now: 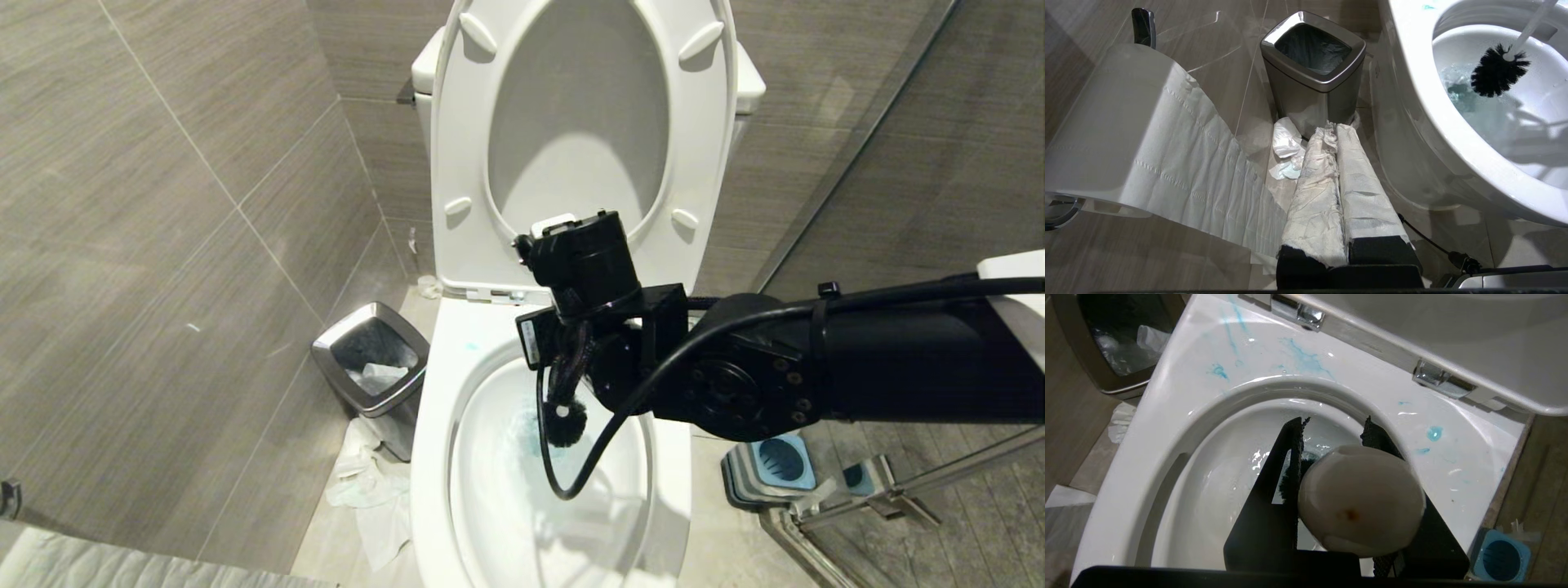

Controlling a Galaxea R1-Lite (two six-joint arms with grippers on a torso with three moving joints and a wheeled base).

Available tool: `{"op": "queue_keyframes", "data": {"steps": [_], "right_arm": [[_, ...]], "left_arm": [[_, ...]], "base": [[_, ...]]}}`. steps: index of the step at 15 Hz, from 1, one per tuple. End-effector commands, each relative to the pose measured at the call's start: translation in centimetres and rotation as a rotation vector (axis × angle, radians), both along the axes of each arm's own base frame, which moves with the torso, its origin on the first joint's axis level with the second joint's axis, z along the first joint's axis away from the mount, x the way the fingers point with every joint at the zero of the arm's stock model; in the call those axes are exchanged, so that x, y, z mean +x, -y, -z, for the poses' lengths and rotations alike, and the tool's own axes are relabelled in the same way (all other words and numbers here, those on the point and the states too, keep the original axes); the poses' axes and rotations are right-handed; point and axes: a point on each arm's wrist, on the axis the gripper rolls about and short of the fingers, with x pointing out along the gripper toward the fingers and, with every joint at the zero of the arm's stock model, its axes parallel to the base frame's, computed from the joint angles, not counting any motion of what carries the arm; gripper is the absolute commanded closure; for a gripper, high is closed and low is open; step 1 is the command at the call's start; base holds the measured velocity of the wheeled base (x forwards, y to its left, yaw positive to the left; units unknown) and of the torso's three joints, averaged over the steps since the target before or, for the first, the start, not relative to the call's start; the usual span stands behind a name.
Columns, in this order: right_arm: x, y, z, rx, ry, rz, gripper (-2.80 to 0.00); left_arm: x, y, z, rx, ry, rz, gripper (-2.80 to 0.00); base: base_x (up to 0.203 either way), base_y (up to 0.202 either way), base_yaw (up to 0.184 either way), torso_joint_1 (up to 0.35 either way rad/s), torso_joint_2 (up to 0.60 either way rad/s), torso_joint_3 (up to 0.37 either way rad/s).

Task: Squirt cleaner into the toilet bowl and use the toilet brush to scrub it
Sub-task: Scrub the toilet bowl

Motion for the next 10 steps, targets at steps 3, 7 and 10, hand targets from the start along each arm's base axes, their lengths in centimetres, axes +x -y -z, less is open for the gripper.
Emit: {"op": "queue_keyframes", "data": {"steps": [3,7,10], "right_arm": [[1.4,-1.4,4.1,-0.046,-0.059,0.017,0.00],[2.5,-2.3,6.1,-0.067,-0.075,0.029,0.00],[1.1,-0.9,2.9,-0.033,-0.044,0.026,0.00]], "left_arm": [[0.0,0.0,0.0,0.000,-0.002,0.000,0.00],[0.0,0.0,0.0,0.000,-0.002,0.000,0.00],[0.0,0.0,0.0,0.000,-0.002,0.000,0.00]], "base": [[0.000,0.000,0.000,0.000,0.00,0.000],[0.000,0.000,0.000,0.000,0.00,0.000],[0.000,0.000,0.000,0.000,0.00,0.000]]}}
